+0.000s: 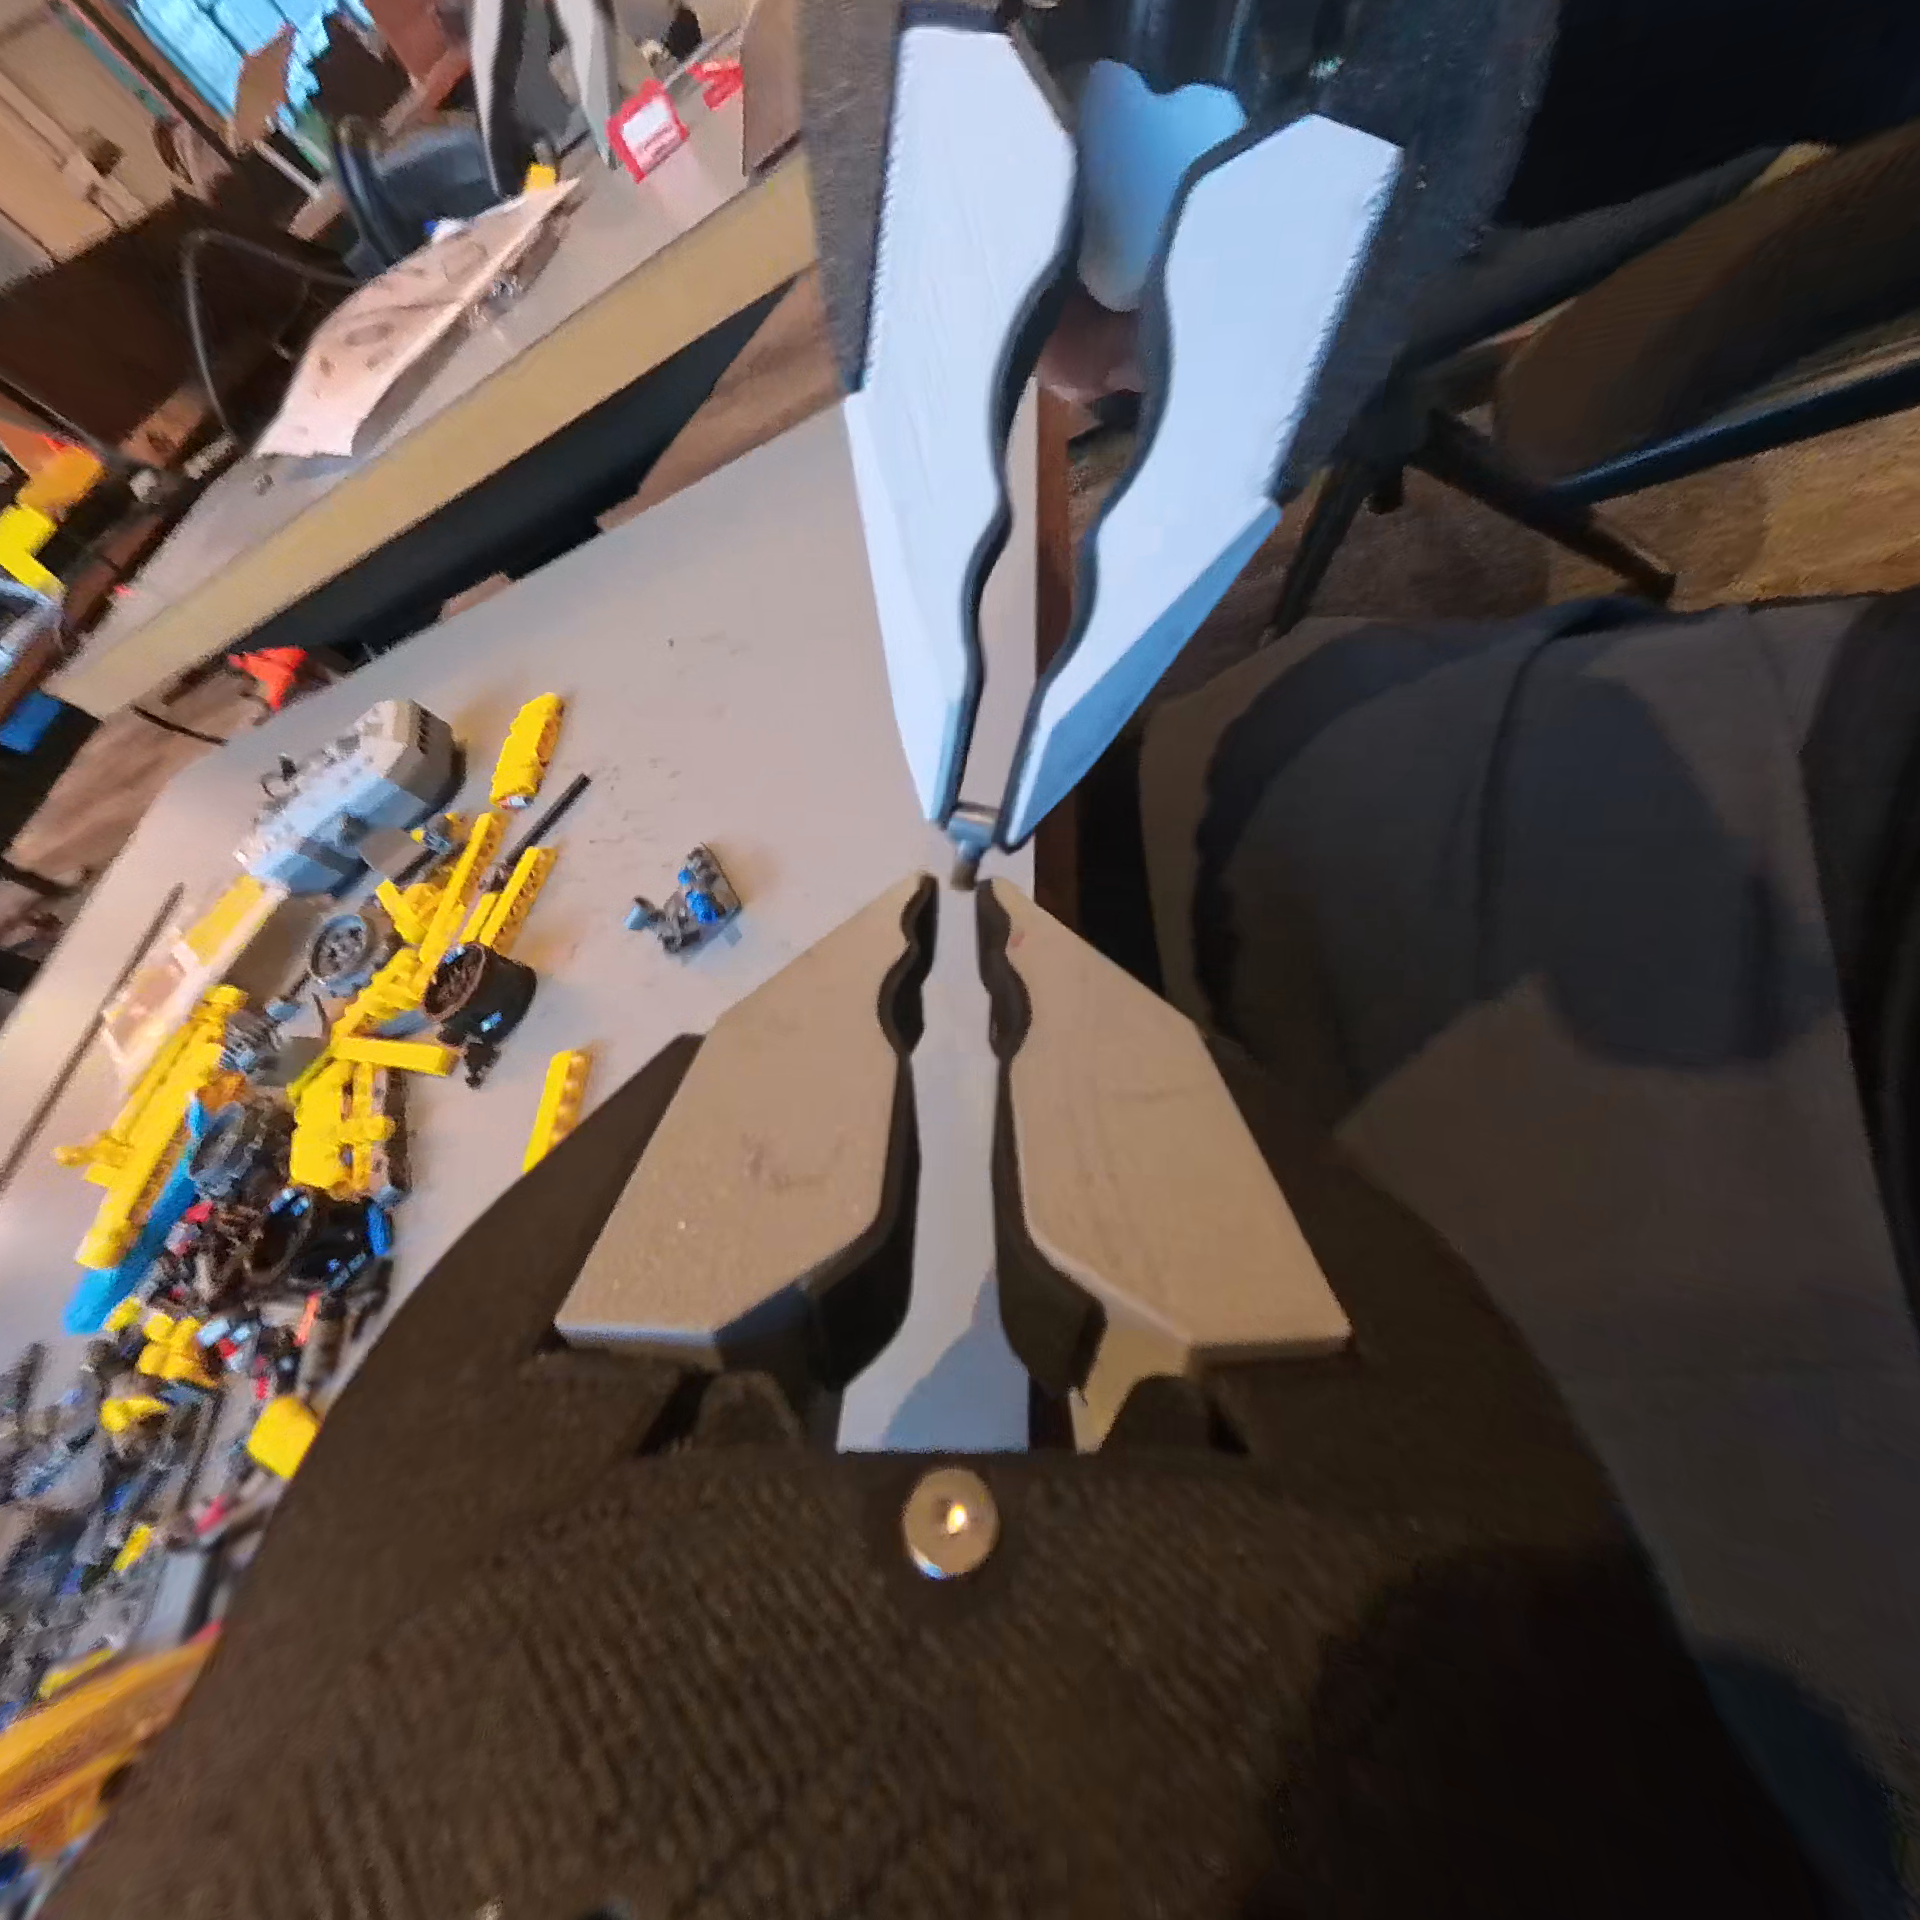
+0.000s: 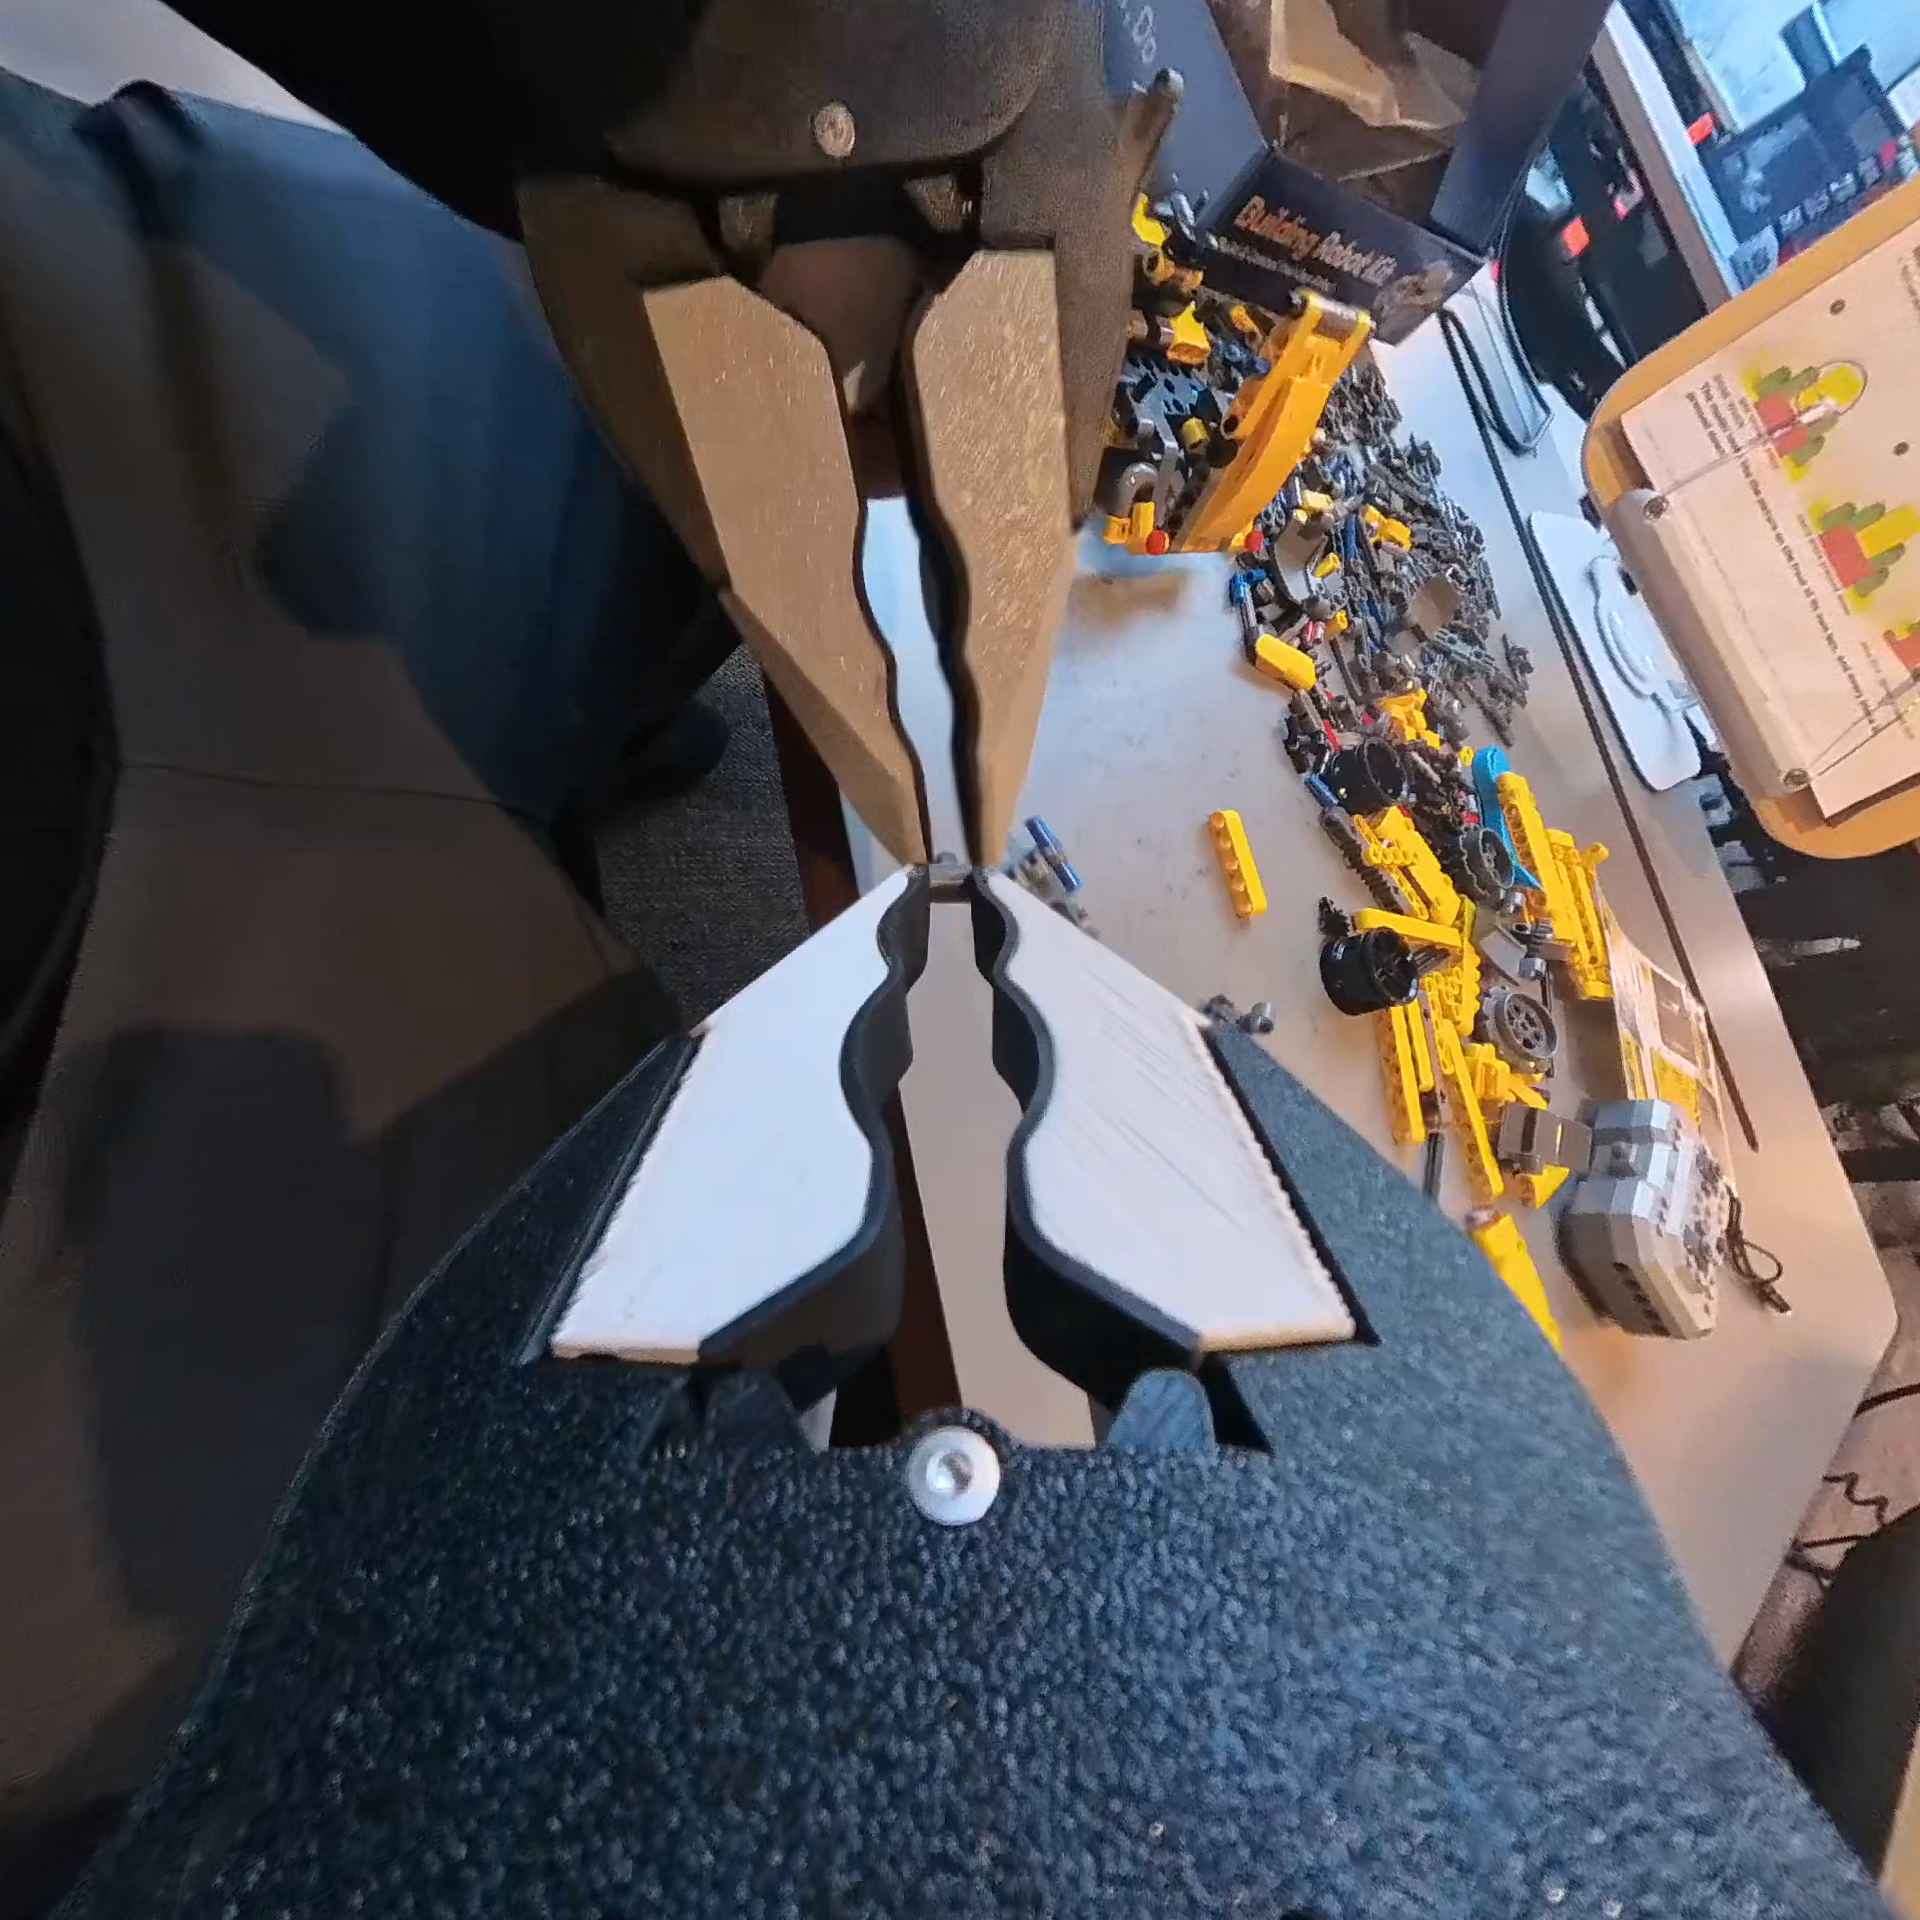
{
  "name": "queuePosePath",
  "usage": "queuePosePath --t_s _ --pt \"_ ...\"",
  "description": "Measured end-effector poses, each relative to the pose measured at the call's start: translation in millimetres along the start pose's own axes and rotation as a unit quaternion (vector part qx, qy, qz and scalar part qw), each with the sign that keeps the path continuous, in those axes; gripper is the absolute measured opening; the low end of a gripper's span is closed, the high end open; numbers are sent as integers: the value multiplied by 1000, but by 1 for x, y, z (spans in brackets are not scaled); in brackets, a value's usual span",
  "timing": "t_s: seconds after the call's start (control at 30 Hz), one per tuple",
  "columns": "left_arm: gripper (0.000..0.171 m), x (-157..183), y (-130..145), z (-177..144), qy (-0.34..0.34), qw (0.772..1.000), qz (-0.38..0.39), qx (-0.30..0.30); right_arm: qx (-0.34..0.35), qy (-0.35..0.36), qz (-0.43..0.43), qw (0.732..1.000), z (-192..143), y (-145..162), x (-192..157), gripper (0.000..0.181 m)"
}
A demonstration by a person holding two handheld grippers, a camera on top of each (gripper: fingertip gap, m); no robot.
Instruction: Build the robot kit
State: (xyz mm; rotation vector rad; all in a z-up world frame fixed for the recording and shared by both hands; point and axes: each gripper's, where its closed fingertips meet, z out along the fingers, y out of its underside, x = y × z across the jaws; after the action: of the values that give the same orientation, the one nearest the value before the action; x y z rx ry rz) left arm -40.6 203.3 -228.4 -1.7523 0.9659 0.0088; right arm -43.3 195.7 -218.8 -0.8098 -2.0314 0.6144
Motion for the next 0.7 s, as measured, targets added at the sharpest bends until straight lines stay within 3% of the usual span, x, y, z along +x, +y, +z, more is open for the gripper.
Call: queuePosePath --t_s 0.2,0.33,0.47,0.57,0.7 --pt "39 -43 32 -6 -36 983 -166 -68 -35 13 42 998 1 30 9 8" --pt "48 -39 50 9 -20 976 -179 -123 -35 12 61 997 6 35 13 8" --pt "39 -39 59 19 -3 974 -164 -159 -30 11 66 997 11 34 20 8" --pt "23 -32 57 24 41 974 -158 -156 -30 -1 65 997 14 33 24 8" --pt "23 -31 57 25 82 976 -136 -148 -35 -23 69 997 21 36 28 8"
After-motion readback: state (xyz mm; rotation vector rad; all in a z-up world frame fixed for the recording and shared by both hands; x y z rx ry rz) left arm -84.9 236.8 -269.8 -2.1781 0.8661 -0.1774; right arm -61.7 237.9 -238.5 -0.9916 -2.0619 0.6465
